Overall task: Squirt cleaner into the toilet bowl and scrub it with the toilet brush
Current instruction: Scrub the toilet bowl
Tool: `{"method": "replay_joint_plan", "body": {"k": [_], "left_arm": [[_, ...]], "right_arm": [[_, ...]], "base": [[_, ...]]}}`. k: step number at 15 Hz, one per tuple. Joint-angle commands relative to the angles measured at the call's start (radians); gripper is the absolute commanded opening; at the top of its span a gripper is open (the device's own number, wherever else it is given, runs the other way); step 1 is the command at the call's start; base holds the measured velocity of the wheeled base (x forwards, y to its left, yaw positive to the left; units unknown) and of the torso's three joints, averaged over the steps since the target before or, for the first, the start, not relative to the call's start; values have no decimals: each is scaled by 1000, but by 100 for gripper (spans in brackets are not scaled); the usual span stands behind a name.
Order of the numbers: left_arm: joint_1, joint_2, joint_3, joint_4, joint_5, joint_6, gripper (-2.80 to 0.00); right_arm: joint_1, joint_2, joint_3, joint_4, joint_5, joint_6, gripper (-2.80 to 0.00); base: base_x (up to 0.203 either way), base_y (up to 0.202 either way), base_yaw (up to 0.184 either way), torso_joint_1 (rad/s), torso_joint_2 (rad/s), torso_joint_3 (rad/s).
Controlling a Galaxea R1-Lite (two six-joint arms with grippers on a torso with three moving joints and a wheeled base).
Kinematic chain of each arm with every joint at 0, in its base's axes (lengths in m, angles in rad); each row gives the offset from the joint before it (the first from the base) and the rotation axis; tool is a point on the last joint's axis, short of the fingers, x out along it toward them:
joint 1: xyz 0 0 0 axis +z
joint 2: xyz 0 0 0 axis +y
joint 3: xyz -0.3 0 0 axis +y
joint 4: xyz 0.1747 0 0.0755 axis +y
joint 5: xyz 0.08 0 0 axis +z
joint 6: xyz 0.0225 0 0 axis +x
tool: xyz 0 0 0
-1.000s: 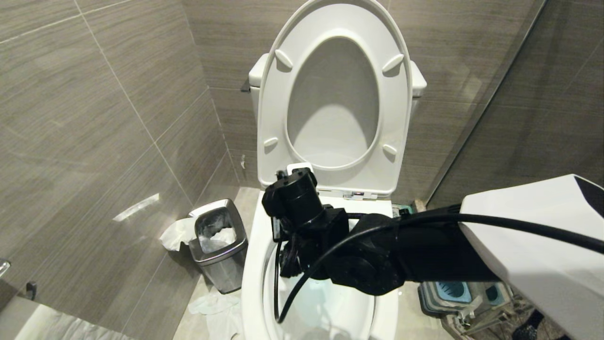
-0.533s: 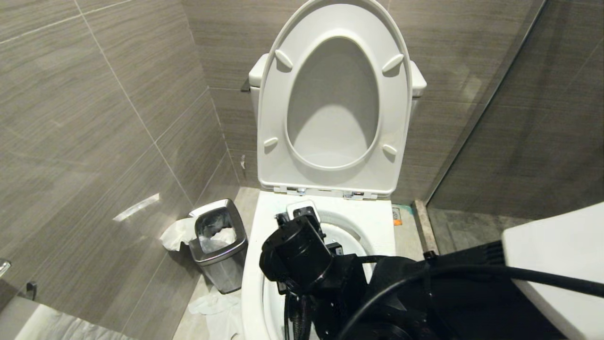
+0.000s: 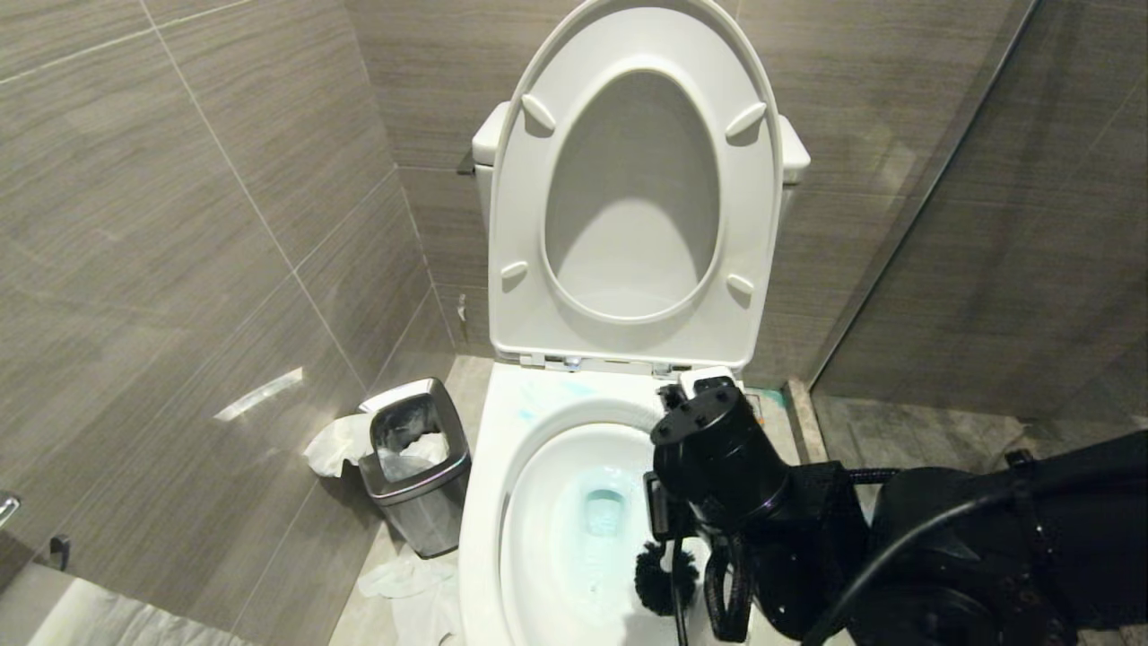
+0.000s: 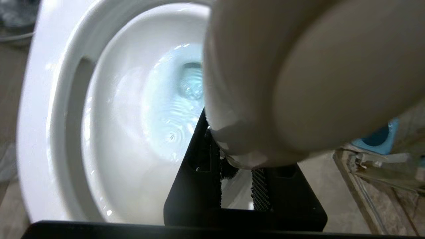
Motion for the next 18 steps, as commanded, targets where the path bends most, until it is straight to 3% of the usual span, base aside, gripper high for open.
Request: {"method": "replay_joint_plan", "body": {"k": [1,6,12,16,18], "left_arm": [[0,0,2,0,0,0,-280],[0,0,2,0,0,0,-280],[0,0,2,0,0,0,-280],[0,0,2,0,0,0,-280],[0,0,2,0,0,0,-280]], "right_arm": [[-83,-9,-6,-5,7,-3,-280],[-155,164,-223,-54,32,-73,-280],[-122,377,-541,-51,45,-179,-280],[-15,400,-561,-35,46,-186,-280],[-1,380,-537,-30,39,-185,-280]], "base": [[0,0,0,0,0,0],[0,0,0,0,0,0],[0,0,0,0,0,0],[0,0,0,0,0,0],[0,0,0,0,0,0]]}}
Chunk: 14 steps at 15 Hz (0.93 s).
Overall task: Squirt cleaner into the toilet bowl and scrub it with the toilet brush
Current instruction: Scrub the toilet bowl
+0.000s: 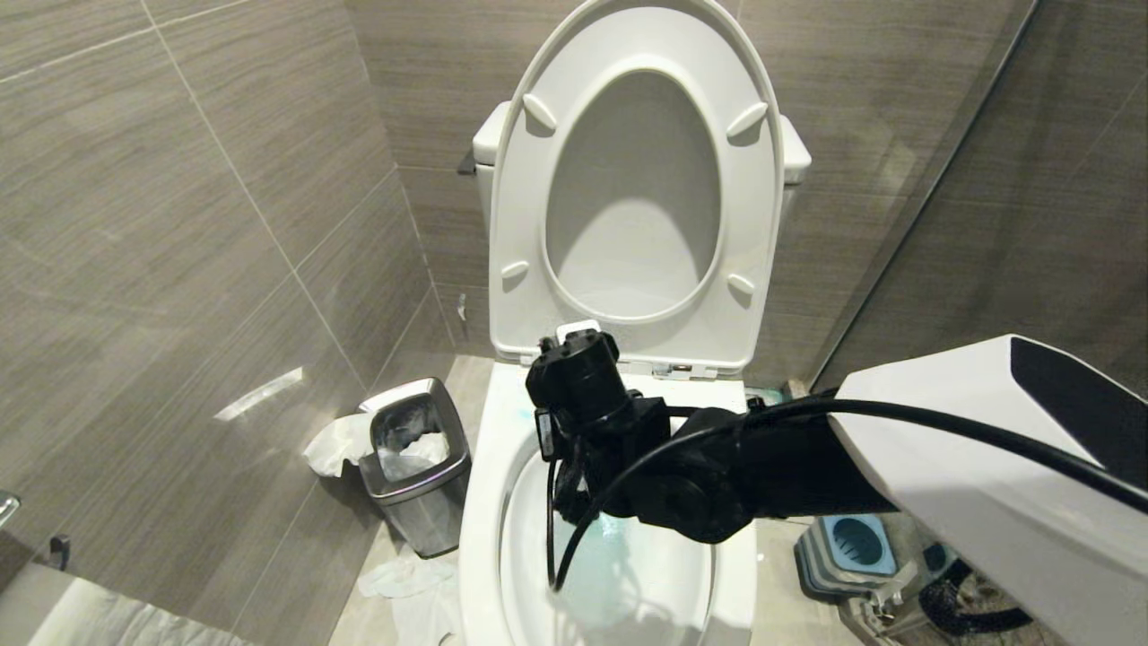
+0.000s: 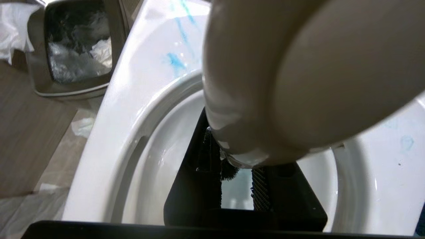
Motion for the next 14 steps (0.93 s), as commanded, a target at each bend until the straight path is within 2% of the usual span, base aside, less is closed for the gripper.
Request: {"method": "replay_joint_plan", "body": {"k": [1,4,7,14], "left_arm": [[0,0,2,0,0,0,-280],[0,0,2,0,0,0,-280],[0,0,2,0,0,0,-280],[0,0,2,0,0,0,-280]], "right_arm": [[15,-26,27,-1,-10,-1,-280],[-7,-92,30,30,-16,-21,-280],[-31,-71,25,34,-18,-24,-280],[-63,165,-51,3,-18,-12,-280]], "base": [[0,0,0,0,0,0],[0,0,0,0,0,0],[0,0,0,0,0,0],[0,0,0,0,0,0]]}}
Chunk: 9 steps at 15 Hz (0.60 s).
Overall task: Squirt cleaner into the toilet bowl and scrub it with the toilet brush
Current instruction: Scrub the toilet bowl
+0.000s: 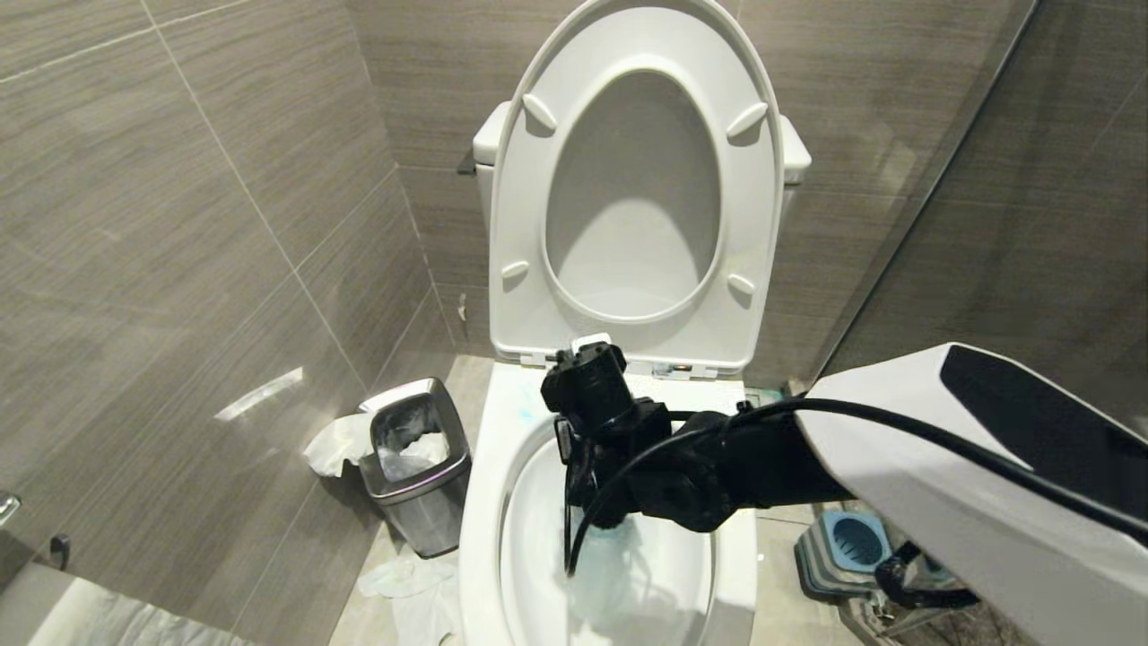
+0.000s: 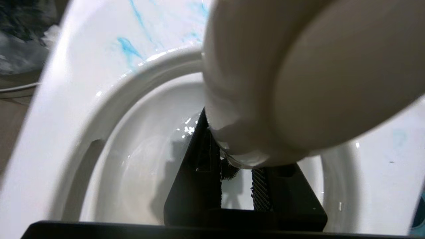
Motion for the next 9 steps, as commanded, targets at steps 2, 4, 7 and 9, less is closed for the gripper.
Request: {"method": "replay_joint_plan", "body": {"k": [2,4,7,9], "left_arm": [[0,0,2,0,0,0,-280],[0,0,2,0,0,0,-280],[0,0,2,0,0,0,-280],[0,0,2,0,0,0,-280]], "right_arm": [[-10,129,-55,-7,-4,1,-280],[-8,95,-48,-6,-4,1,-280],[-7,-50,-4,5,-3,-3,-280],[-7,-153,54,25,1,-2,-280]], "base": [[0,0,0,0,0,0],[0,0,0,0,0,0],[0,0,0,0,0,0],[0,0,0,0,0,0]]}}
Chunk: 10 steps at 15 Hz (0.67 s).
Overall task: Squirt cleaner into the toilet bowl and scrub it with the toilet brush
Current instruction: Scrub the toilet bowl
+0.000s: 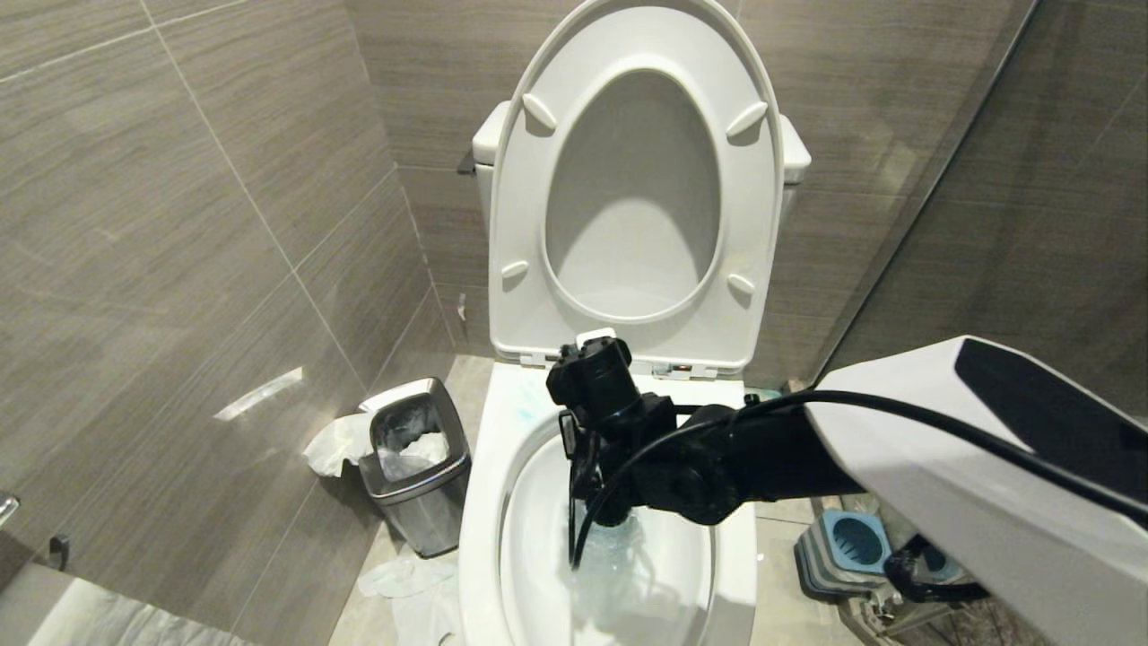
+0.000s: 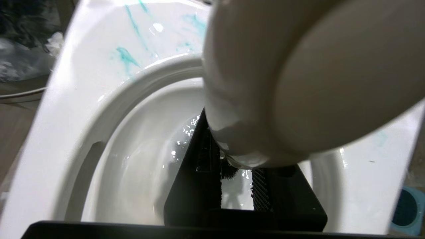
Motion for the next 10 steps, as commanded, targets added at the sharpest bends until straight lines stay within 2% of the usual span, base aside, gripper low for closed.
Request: {"method": "replay_joint_plan", "body": {"k": [1,6,10], "left_arm": [[0,0,2,0,0,0,-280],[0,0,2,0,0,0,-280],[0,0,2,0,0,0,-280]], "right_arm": [[1,-146,71,14,-2,3,-280],[2,-76,81,13,0,8,-280],[11,57,68,9,-9,102,-280]], "base": [[0,0,0,0,0,0],[0,0,0,0,0,0],[0,0,0,0,0,0]]}}
